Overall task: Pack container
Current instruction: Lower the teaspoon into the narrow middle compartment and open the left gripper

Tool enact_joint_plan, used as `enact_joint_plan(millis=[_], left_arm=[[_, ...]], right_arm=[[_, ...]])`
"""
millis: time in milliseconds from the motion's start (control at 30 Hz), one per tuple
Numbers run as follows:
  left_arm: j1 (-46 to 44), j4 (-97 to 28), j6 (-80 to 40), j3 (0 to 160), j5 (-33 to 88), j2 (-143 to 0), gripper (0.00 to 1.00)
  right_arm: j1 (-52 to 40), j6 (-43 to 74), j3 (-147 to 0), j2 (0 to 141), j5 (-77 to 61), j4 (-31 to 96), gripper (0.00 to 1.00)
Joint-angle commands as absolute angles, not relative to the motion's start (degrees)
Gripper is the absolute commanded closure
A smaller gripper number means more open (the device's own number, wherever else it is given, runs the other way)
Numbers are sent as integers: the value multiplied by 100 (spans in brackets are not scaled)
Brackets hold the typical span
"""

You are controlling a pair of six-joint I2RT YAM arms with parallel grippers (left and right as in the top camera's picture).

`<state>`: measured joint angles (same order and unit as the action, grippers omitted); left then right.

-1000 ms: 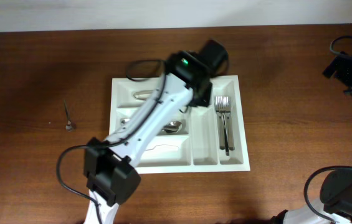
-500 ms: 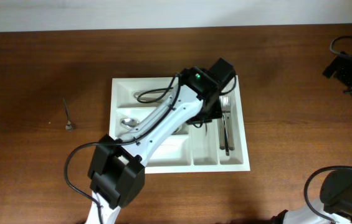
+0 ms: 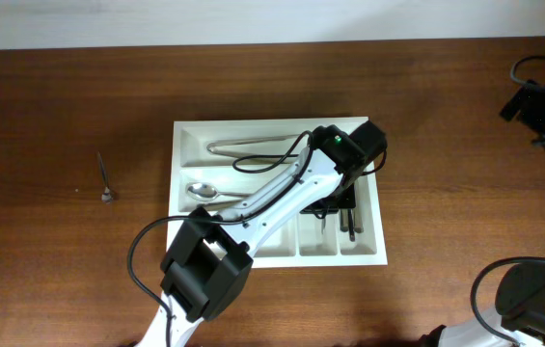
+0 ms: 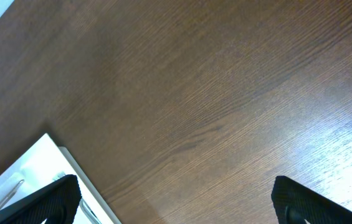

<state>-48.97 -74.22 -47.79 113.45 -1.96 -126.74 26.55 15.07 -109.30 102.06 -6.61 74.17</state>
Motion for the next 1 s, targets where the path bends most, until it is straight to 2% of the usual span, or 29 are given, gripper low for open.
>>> enact_joint_plan(millis=[0, 467, 633, 900, 967], left_arm=[[-4897, -7437, -4748, 11338, -429, -12763, 98], [-4897, -7461, -4703, 11336, -410, -13222, 98], [-4897, -7415, -4311, 11343, -351, -13218, 97], [-4895, -7636, -3717, 11710, -172, -13013, 64], [-4890, -7780, -3691, 11896, -174, -12903, 62]], right_arm=[[2670, 1551, -10993, 10130, -690, 7417, 1], [2670, 1553, -10993, 10130, -690, 7417, 1], [2670, 1551, -10993, 10130, -690, 7417, 1], [2670, 1553, -10993, 10130, -690, 7417, 1], [2670, 1553, -10993, 10130, -690, 7417, 1]])
